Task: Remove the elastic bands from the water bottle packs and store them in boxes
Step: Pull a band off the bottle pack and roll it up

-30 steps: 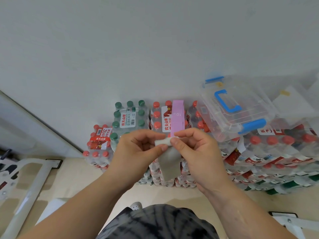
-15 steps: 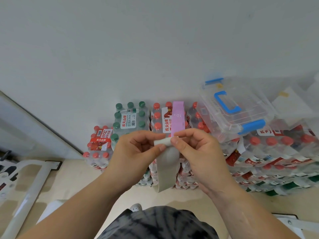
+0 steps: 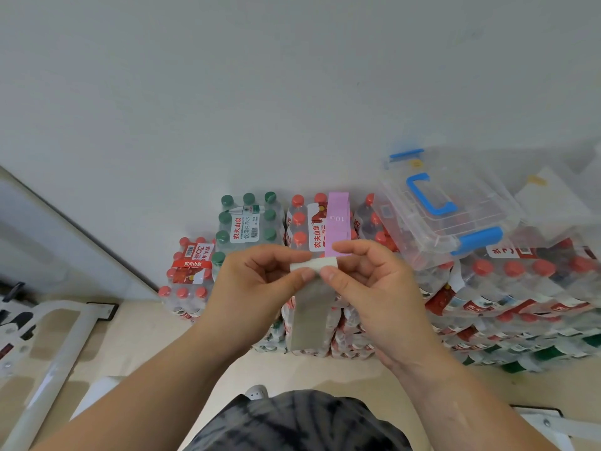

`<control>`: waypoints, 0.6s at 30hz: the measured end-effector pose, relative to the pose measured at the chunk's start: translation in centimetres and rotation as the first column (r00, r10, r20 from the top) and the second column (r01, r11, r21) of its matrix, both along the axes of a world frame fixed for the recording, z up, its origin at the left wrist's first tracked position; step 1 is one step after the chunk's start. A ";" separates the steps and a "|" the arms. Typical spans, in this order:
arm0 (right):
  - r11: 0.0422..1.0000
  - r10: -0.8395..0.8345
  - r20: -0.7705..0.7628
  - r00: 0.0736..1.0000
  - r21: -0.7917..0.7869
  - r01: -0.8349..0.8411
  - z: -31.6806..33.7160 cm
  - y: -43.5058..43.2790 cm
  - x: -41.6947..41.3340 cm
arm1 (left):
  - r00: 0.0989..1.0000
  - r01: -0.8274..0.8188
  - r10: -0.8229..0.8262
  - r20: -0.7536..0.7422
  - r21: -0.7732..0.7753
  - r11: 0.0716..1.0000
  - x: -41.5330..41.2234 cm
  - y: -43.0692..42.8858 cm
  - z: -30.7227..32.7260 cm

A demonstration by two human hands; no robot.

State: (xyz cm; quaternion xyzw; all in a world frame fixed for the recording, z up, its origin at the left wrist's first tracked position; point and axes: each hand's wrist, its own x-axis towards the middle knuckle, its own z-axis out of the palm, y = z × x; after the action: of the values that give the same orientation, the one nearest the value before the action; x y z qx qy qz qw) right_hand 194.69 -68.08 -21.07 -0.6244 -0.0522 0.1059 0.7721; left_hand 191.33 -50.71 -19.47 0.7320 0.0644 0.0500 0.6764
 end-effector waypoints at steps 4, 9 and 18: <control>1.000 -0.003 -0.004 1.000 -0.026 0.003 0.0 0.2 -0.1 | 1.000 0.016 -0.017 0.002 0.007 1.000 0.0 0.0 -0.1; 1.000 -0.018 -0.023 1.000 -0.008 0.018 -0.4 0.0 0.1 | 1.000 0.012 -0.013 -0.027 -0.052 0.999 0.1 -0.3 -0.1; 0.998 -0.054 -0.031 0.998 0.018 0.055 -0.2 0.1 0.0 | 0.999 0.025 -0.025 -0.032 0.004 1.000 0.4 -0.4 -0.1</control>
State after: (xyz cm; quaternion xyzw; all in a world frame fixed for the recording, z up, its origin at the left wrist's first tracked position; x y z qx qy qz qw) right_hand 194.74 -67.95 -21.25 -0.6168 -0.0245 0.0939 0.7811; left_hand 191.73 -51.10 -19.53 0.7349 0.0658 0.0299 0.6744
